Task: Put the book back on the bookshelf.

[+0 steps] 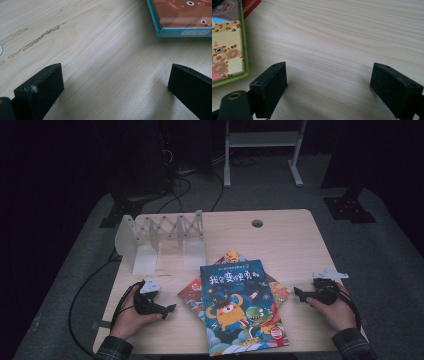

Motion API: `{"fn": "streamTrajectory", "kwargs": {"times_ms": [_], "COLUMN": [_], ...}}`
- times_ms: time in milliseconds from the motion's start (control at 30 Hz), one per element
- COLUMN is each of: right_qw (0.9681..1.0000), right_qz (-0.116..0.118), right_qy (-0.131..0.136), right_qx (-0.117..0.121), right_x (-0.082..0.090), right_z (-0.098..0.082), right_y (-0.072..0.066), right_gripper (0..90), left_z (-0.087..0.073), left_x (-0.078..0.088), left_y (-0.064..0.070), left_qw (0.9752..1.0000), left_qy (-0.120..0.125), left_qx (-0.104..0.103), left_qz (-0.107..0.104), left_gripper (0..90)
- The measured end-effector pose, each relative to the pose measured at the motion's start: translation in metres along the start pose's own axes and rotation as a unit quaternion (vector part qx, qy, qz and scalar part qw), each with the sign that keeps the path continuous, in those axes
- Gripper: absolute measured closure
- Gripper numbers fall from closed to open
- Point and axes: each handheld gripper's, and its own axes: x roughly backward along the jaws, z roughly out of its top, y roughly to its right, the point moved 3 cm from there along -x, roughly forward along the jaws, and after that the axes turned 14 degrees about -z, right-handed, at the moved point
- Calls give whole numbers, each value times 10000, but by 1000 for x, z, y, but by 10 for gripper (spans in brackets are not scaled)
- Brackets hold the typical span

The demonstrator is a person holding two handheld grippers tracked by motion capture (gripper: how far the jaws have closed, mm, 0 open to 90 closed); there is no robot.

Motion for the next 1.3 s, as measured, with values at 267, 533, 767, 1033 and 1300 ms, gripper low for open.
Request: {"fn": "streamTrajectory", "kwargs": {"times_ms": [267,533,767,1033,1300], "right_qw": [10000,9990,9964,9923,9888], "right_qz": [-12,245,727,1183,1478], "right_qy": [-49,229,382,353,128], "right_qx": [-7,-279,-201,-57,184], "right_x": [6,28,36,29,8], "right_z": [2,15,36,54,69], "right_y": [3,0,-23,-56,-86], "right_gripper": [342,497,530,521,509], "left_z": [1,10,19,32,38], "left_x": [0,8,22,26,19], "left_y": [-1,2,7,13,12], "left_qw": [10000,9998,9981,9964,9963], "left_qy": [-14,55,368,495,488], "left_qx": [-30,77,213,297,310], "left_qz": [-18,-201,-453,-626,-631], "left_gripper": [0,255,432,553,449]}}
